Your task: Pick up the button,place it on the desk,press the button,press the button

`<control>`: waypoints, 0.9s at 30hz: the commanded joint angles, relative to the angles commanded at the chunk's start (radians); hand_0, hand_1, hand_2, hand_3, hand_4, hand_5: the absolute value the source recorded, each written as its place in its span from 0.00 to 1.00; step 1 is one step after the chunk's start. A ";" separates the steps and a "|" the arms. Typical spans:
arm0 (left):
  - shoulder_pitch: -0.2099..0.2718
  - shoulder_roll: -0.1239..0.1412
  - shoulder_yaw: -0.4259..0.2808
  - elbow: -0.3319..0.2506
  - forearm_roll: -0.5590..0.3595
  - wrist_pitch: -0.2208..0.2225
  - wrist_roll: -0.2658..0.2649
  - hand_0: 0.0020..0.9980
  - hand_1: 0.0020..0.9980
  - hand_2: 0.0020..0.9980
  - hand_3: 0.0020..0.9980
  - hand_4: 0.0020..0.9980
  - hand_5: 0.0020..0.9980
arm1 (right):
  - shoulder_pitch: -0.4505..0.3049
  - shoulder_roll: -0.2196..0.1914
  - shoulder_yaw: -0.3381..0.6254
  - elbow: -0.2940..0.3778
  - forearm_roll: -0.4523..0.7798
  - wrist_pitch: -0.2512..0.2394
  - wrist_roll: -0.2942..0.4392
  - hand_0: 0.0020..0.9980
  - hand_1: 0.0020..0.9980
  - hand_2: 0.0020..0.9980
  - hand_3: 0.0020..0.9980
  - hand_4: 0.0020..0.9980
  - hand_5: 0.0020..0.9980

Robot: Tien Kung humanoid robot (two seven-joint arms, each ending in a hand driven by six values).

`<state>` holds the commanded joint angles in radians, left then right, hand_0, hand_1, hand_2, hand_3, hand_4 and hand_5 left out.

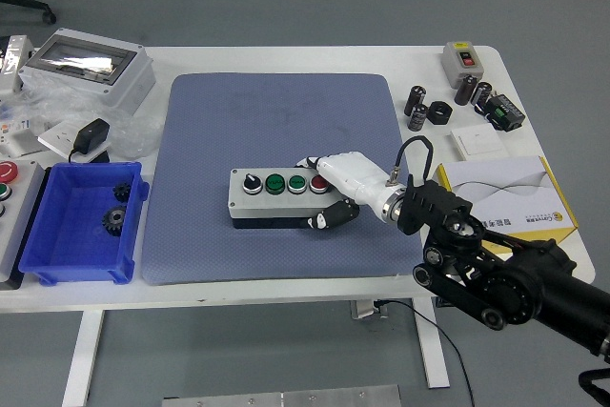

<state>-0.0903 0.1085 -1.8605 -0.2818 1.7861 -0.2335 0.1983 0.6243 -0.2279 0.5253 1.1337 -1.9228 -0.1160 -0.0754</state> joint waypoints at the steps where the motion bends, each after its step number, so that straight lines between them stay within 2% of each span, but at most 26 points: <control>1: 0.000 0.000 -0.002 -0.001 -0.004 -0.008 -0.008 0.53 0.46 0.45 0.57 0.00 0.00 | -0.001 -0.001 0.001 0.001 0.001 0.003 -0.001 0.80 0.75 0.76 0.76 0.60 0.37; 7: -0.001 0.002 -0.012 -0.002 -0.013 -0.041 -0.032 0.53 0.46 0.45 0.57 0.00 0.00 | -0.006 -0.011 0.006 0.012 0.025 0.029 -0.005 0.80 0.75 0.76 0.76 0.60 0.37; 8: -0.001 0.002 -0.013 -0.003 -0.014 -0.045 -0.031 0.53 0.46 0.46 0.57 0.00 0.00 | -0.007 -0.014 0.005 0.015 0.032 0.031 -0.005 0.81 0.76 0.79 0.84 0.80 0.49; 13: 0.000 0.004 -0.013 -0.005 -0.019 -0.060 -0.020 0.53 0.46 0.46 0.57 0.00 0.00 | -0.011 -0.031 -0.002 0.029 0.084 0.042 -0.003 0.81 0.76 0.79 0.84 0.80 0.49; 14: 0.000 0.005 -0.012 -0.005 -0.021 -0.062 -0.018 0.54 0.47 0.47 0.59 0.00 0.00 | -0.012 -0.033 -0.003 0.031 0.095 0.045 -0.003 0.84 0.81 0.85 0.91 0.86 0.54; 15: 0.000 0.005 -0.012 -0.005 -0.022 -0.064 -0.015 0.54 0.47 0.47 0.59 0.00 0.00 | -0.013 -0.037 -0.004 0.035 0.110 0.049 -0.002 0.84 0.81 0.85 0.91 0.86 0.54; 19: -0.001 0.007 -0.006 -0.009 -0.035 -0.067 0.006 0.54 0.47 0.47 0.59 0.00 0.00 | -0.015 -0.049 -0.006 0.050 0.170 0.065 0.002 0.84 0.81 0.85 0.91 0.86 0.54; 20: -0.002 0.007 -0.003 -0.012 -0.041 -0.065 0.015 0.56 0.49 0.48 0.64 0.00 0.00 | -0.016 -0.052 -0.006 0.052 0.184 0.068 0.004 0.90 0.87 0.92 0.98 0.90 0.60; 21: -0.002 0.007 0.001 -0.016 -0.047 -0.061 0.026 0.56 0.49 0.48 0.64 0.00 0.00 | -0.017 -0.053 -0.006 0.053 0.196 0.069 0.005 0.90 0.87 0.92 0.98 0.90 0.60; 27: 0.001 0.006 0.023 -0.042 -0.079 -0.021 0.091 0.56 0.50 0.49 0.66 0.00 0.00 | -0.023 -0.052 -0.005 0.051 0.221 0.047 0.015 0.91 0.89 0.94 1.00 0.91 0.62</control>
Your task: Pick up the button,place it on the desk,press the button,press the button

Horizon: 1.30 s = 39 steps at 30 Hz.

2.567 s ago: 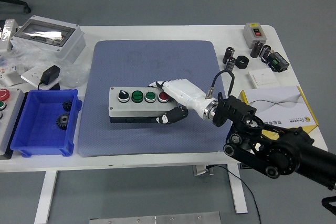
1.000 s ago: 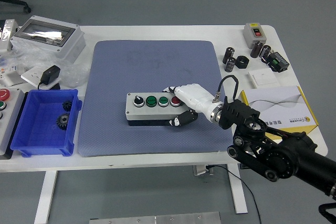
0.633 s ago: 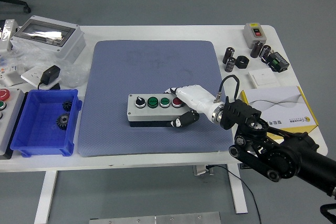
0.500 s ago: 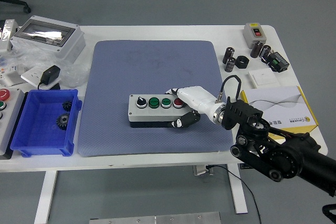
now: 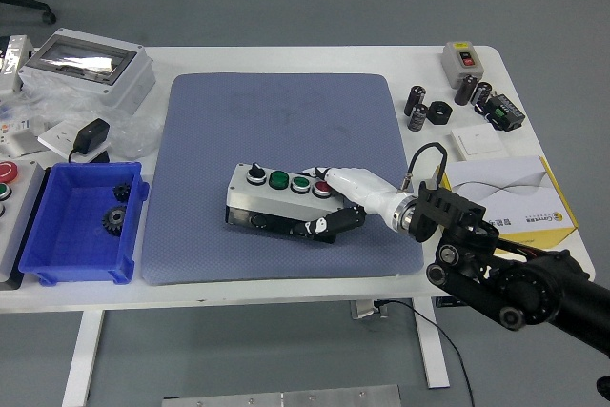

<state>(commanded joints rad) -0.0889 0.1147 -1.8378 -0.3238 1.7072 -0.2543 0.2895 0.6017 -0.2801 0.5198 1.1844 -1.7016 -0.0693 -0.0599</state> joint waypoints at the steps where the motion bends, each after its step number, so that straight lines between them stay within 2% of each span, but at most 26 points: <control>1: 0.001 0.000 0.002 -0.002 -0.002 0.003 0.002 0.56 0.50 0.49 0.66 0.00 0.00 | -0.001 0.001 -0.001 -0.001 0.000 -0.008 0.001 0.91 0.89 0.94 1.00 0.91 0.62; 7: -0.001 0.000 0.002 -0.004 -0.003 0.014 -0.007 0.56 0.49 0.47 0.64 0.00 0.00 | -0.001 0.011 -0.009 -0.024 -0.030 -0.062 0.006 0.92 0.90 0.96 1.00 0.93 0.64; 12: -0.001 -0.001 0.001 -0.003 -0.002 0.011 -0.013 0.55 0.49 0.47 0.64 0.00 0.00 | 0.002 0.014 -0.016 -0.034 -0.050 -0.083 0.008 0.93 0.91 0.97 1.00 0.94 0.64; 23: -0.001 0.002 0.000 -0.002 0.001 -0.001 -0.011 0.58 0.50 0.49 0.66 0.00 0.00 | 0.007 -0.009 -0.028 -0.005 -0.018 -0.075 0.005 0.92 0.91 0.96 1.00 0.98 0.66; 26: -0.001 0.002 0.000 -0.001 0.000 -0.008 -0.008 0.58 0.50 0.49 0.66 0.00 0.00 | 0.007 -0.041 -0.014 0.039 0.039 -0.034 0.008 0.92 0.91 0.96 1.00 0.98 0.66; 31: -0.001 0.000 0.001 -0.001 -0.004 -0.011 -0.006 0.58 0.50 0.49 0.66 0.00 0.00 | -0.022 -0.129 0.077 0.147 0.163 0.052 0.056 0.92 0.90 0.96 1.00 0.97 0.65; 32: 0.000 0.000 0.001 -0.001 -0.005 -0.010 -0.006 0.58 0.50 0.49 0.66 0.00 0.00 | -0.032 -0.150 0.102 0.173 0.193 0.058 0.075 0.92 0.90 0.96 1.00 0.97 0.65; 35: 0.004 -0.002 0.007 -0.002 -0.013 0.000 -0.004 0.58 0.51 0.49 0.67 0.00 0.00 | -0.059 -0.218 0.181 0.254 0.269 0.024 0.124 0.92 0.91 0.96 1.00 0.97 0.67; 37: 0.007 -0.002 0.011 -0.003 -0.017 0.007 -0.001 0.58 0.51 0.49 0.67 0.00 0.00 | -0.065 -0.257 0.224 0.298 0.278 0.004 0.113 0.92 0.91 0.96 1.00 0.97 0.67; 39: 0.011 -0.002 0.018 -0.003 -0.025 0.015 0.003 0.58 0.51 0.49 0.67 0.00 0.00 | -0.059 -0.300 0.263 0.344 0.240 0.039 0.069 0.92 0.91 0.96 1.00 0.97 0.67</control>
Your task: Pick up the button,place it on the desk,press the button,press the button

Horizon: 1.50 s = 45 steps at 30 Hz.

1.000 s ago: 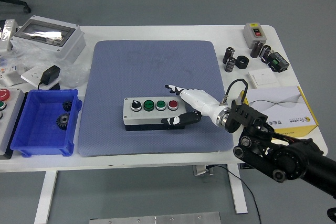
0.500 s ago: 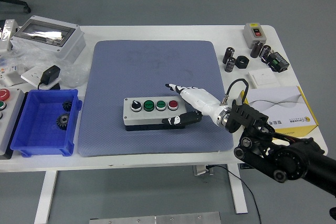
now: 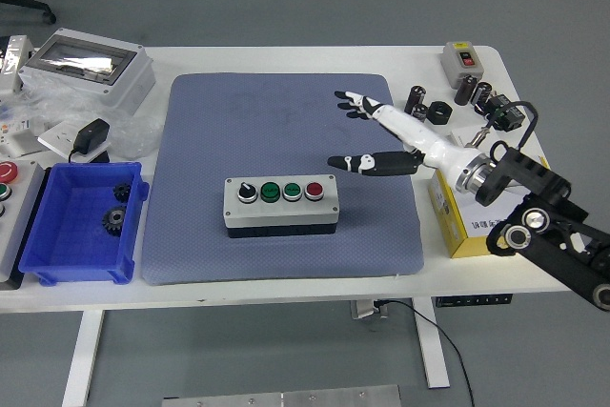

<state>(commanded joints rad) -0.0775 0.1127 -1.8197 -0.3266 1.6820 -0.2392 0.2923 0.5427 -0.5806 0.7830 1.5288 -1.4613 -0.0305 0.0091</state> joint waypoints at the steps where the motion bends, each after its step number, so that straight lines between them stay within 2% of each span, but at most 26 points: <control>1: 0.002 0.000 0.002 0.000 -0.002 0.003 0.003 0.58 0.51 0.49 0.67 0.00 0.00 | 0.010 -0.023 0.005 0.023 -0.022 0.027 -0.028 0.92 0.91 0.96 1.00 0.97 0.67; 2: 0.003 0.000 0.003 -0.001 -0.003 0.005 0.005 0.58 0.51 0.49 0.67 0.00 0.00 | 0.021 -0.041 0.001 0.042 -0.039 0.051 -0.052 0.94 0.94 0.97 1.00 0.95 0.62; 5: 0.003 0.002 0.004 -0.003 -0.003 0.010 0.012 0.58 0.51 0.49 0.67 0.00 0.00 | 0.078 -0.092 -0.060 0.083 -0.047 0.148 -0.137 0.94 0.94 0.97 1.00 0.95 0.62; 6: 0.002 0.002 0.002 -0.003 -0.001 0.010 0.013 0.58 0.51 0.49 0.67 0.00 0.00 | 0.104 -0.101 -0.086 0.088 -0.024 0.197 -0.176 0.94 0.94 0.97 1.00 0.95 0.62; 7: 0.001 0.002 0.002 -0.003 -0.001 0.010 0.013 0.58 0.51 0.49 0.67 0.00 0.00 | 0.116 -0.101 -0.095 0.088 -0.010 0.224 -0.196 0.53 0.64 0.74 0.92 0.61 0.33; 12: -0.001 0.001 0.000 -0.005 0.000 0.010 0.019 0.58 0.51 0.49 0.67 0.00 0.00 | 0.155 -0.085 -0.095 0.079 0.078 0.378 -0.285 0.53 0.64 0.74 0.92 0.61 0.33; 13: -0.001 0.002 0.001 -0.005 -0.001 0.010 0.021 0.58 0.51 0.49 0.67 0.00 0.00 | 0.158 -0.081 -0.093 0.078 0.084 0.396 -0.289 0.15 0.26 0.43 0.78 0.37 0.17; 17: 0.002 0.003 0.005 -0.009 -0.008 0.010 0.033 0.58 0.51 0.49 0.67 0.00 0.00 | 0.177 -0.057 -0.101 0.066 0.104 0.464 -0.294 0.15 0.26 0.43 0.78 0.37 0.17; 19: 0.002 0.003 0.006 -0.010 -0.009 0.009 0.038 0.58 0.51 0.49 0.67 0.00 0.00 | 0.187 -0.039 -0.113 0.055 0.111 0.473 -0.292 0.15 0.26 0.43 0.78 0.37 0.17; 20: 0.002 0.003 0.006 -0.010 -0.009 0.008 0.040 0.58 0.51 0.50 0.66 0.00 0.00 | 0.192 -0.027 -0.120 0.046 0.112 0.473 -0.290 0.02 0.09 0.22 0.82 0.27 0.08; 30: -0.003 0.003 -0.002 -0.009 0.006 -0.004 0.040 0.58 0.51 0.49 0.67 0.00 0.00 | 0.220 0.074 -0.175 -0.031 0.080 0.439 -0.284 0.00 0.07 0.19 0.82 0.24 0.05; 36: -0.004 0.004 -0.002 -0.007 0.008 -0.006 0.031 0.58 0.51 0.49 0.67 0.00 0.00 | 0.215 0.094 -0.199 -0.065 0.054 0.420 -0.287 0.00 0.06 0.17 0.80 0.23 0.04; 45: -0.007 0.006 -0.005 -0.003 0.011 -0.009 0.004 0.58 0.51 0.49 0.67 0.00 0.00 | 0.214 0.102 -0.232 -0.089 0.014 0.407 -0.300 0.00 0.06 0.17 0.80 0.21 0.03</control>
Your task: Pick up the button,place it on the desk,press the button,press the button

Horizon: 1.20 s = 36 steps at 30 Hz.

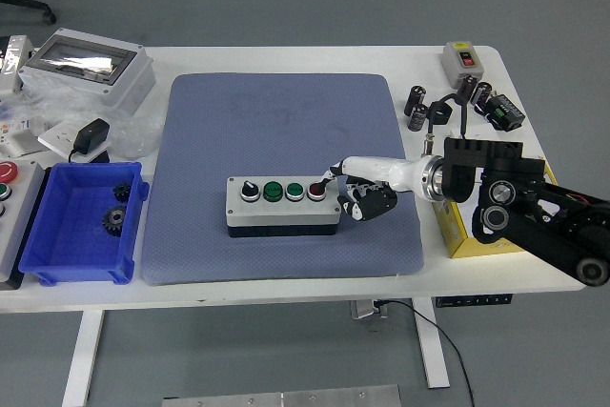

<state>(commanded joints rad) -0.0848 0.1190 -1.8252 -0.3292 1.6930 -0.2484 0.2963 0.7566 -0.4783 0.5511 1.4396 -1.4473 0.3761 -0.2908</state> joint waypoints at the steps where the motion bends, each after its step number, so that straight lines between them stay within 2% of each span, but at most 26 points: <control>1: 0.000 0.000 -0.001 0.001 0.001 -0.001 -0.004 0.58 0.51 0.49 0.67 0.00 0.00 | 0.000 0.001 -0.004 -0.002 -0.007 -0.004 -0.001 0.00 0.06 0.17 0.80 0.21 0.03; 6: 0.001 -0.002 -0.002 0.006 0.003 -0.002 -0.024 0.58 0.51 0.49 0.67 0.00 0.00 | -0.006 -0.006 0.005 0.012 -0.009 -0.022 0.015 0.00 0.06 0.17 0.79 0.21 0.04; 12: 0.005 -0.003 0.002 0.007 -0.005 0.002 -0.027 0.58 0.51 0.49 0.67 0.00 0.00 | -0.056 -0.040 0.126 0.066 0.126 0.015 0.110 0.00 0.06 0.17 0.79 0.20 0.02; 15: 0.008 -0.004 0.006 0.006 -0.009 0.006 -0.023 0.58 0.51 0.49 0.67 0.00 0.00 | -0.110 -0.041 0.195 0.070 0.186 -0.009 0.154 0.00 0.06 0.17 0.79 0.20 0.02; 19: 0.011 -0.006 0.015 0.007 -0.015 0.018 -0.018 0.58 0.51 0.49 0.67 0.00 0.00 | -0.207 -0.002 0.300 0.073 0.099 -0.138 0.231 0.00 0.06 0.17 0.78 0.23 0.02; 22: 0.015 -0.012 0.030 0.012 -0.004 0.057 -0.001 0.58 0.51 0.49 0.67 0.00 0.00 | -0.291 0.057 0.379 0.025 0.016 -0.246 0.304 0.00 0.06 0.17 0.78 0.23 0.02; 23: 0.017 -0.014 0.035 0.013 0.001 0.073 0.007 0.58 0.50 0.49 0.66 0.00 0.00 | -0.328 0.081 0.414 0.005 -0.010 -0.294 0.338 0.01 0.07 0.18 0.76 0.27 0.04; 24: 0.018 -0.016 0.038 0.014 0.004 0.083 0.012 0.58 0.50 0.49 0.66 0.00 0.00 | -0.352 0.096 0.437 -0.007 -0.019 -0.324 0.362 0.01 0.07 0.18 0.76 0.27 0.04; 27: 0.024 -0.019 0.049 0.017 0.005 0.110 0.025 0.58 0.50 0.49 0.66 0.00 0.00 | -0.447 0.152 0.532 -0.054 0.037 -0.442 0.465 0.01 0.07 0.18 0.76 0.27 0.04; 28: 0.025 -0.018 0.051 0.018 0.005 0.115 0.027 0.58 0.50 0.49 0.67 0.00 0.00 | -0.478 0.163 0.564 -0.072 0.065 -0.484 0.504 0.20 0.31 0.47 0.78 0.59 0.19; 31: 0.027 -0.018 0.054 0.019 0.007 0.124 0.030 0.58 0.50 0.49 0.67 0.00 0.00 | -0.550 0.183 0.639 -0.116 0.143 -0.580 0.601 0.20 0.31 0.47 0.78 0.59 0.19; 34: 0.028 -0.020 0.053 0.021 0.014 0.125 0.030 0.58 0.50 0.49 0.67 0.00 0.00 | -0.615 0.205 0.708 -0.159 0.230 -0.656 0.697 0.20 0.31 0.47 0.78 0.59 0.19; 35: 0.027 -0.021 0.051 0.022 0.019 0.124 0.029 0.57 0.49 0.48 0.62 0.00 0.00 | -0.630 0.211 0.727 -0.168 0.256 -0.675 0.724 0.69 0.73 0.75 0.84 0.74 0.44; 36: 0.026 -0.022 0.048 0.022 0.024 0.123 0.027 0.57 0.49 0.48 0.62 0.00 0.00 | -0.642 0.218 0.745 -0.177 0.283 -0.692 0.752 0.69 0.73 0.75 0.84 0.74 0.44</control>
<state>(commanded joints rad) -0.0588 0.0973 -1.7772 -0.3068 1.7173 -0.1259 0.3235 0.1149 -0.2602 1.2957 1.2625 -1.1638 -0.3155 0.4616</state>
